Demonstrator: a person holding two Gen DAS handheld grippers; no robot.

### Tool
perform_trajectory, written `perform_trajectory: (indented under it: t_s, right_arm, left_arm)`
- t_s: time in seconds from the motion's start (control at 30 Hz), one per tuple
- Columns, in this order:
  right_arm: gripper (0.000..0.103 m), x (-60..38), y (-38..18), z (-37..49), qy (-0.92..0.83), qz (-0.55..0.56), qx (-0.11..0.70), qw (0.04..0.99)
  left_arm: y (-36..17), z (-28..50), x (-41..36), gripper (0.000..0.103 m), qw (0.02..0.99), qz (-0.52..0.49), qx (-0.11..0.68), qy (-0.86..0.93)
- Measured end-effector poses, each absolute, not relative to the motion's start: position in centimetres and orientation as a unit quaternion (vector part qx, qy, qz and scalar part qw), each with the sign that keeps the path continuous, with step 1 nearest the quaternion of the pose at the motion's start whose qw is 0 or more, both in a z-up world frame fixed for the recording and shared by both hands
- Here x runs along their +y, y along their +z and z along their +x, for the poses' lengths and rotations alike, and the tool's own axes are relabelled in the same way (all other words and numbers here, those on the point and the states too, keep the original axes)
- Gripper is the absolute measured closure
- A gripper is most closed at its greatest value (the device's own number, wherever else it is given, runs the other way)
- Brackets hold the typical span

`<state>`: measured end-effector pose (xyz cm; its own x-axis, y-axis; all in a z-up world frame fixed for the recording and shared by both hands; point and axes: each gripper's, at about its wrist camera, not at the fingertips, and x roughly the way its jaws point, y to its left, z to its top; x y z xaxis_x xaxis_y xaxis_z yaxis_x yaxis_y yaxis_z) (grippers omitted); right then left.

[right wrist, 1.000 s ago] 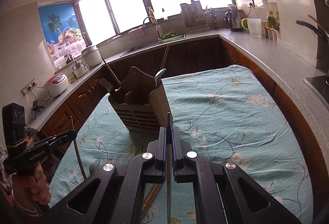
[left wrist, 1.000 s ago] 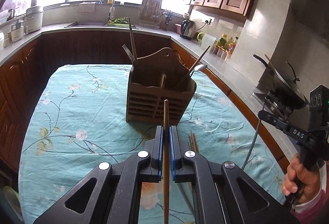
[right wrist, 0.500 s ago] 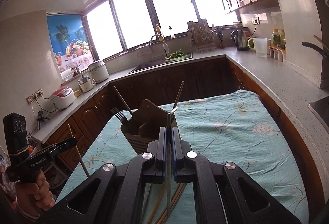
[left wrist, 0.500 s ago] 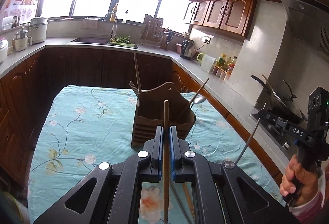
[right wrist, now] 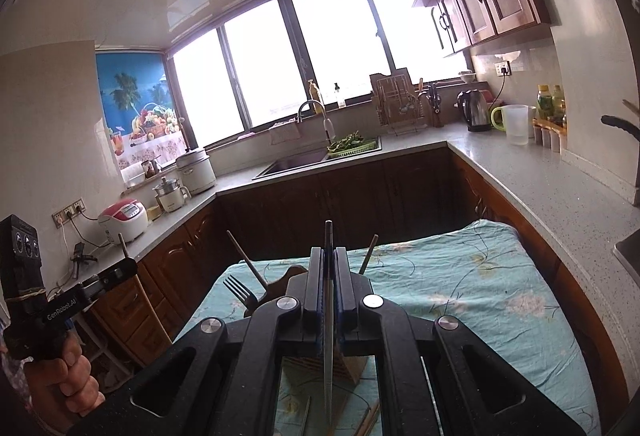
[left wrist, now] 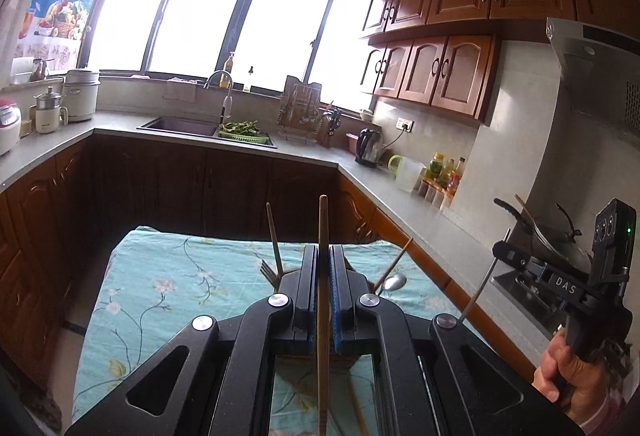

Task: Organize utensils
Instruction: 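Lift both held chopsticks upright and lower them into the wooden holder, then open both tools to release the chopsticks and withdraw upward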

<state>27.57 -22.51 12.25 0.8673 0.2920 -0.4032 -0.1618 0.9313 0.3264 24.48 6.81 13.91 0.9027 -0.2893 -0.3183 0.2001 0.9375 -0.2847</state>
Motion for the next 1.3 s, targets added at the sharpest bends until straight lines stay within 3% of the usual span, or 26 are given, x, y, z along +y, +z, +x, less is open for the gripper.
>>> perform_trajectory:
  t_s: [0.4, 0.67, 1.3]
  right_arm:
    - [0.099, -21.8, 13.7, 32.7, 0.108, 0.154, 0.188, 0.964]
    - [0.099, -21.0, 11.5, 35.2, 0.101, 0.146, 0.186, 0.966]
    - [0.098, -20.3, 4.2, 35.9, 0.097, 0.146, 0.232, 0.957]
  left_arm:
    - [13.4, 30.4, 7.7, 0.1, 0.976, -0.145, 0.126, -0.101]
    - [10.2, 33.9, 6.6, 0.1, 0.98, -0.153, 0.094, -0.088]
    - [1.3, 38.2, 4.6, 0.099, 0.974, -0.151, 0.145, -0.082]
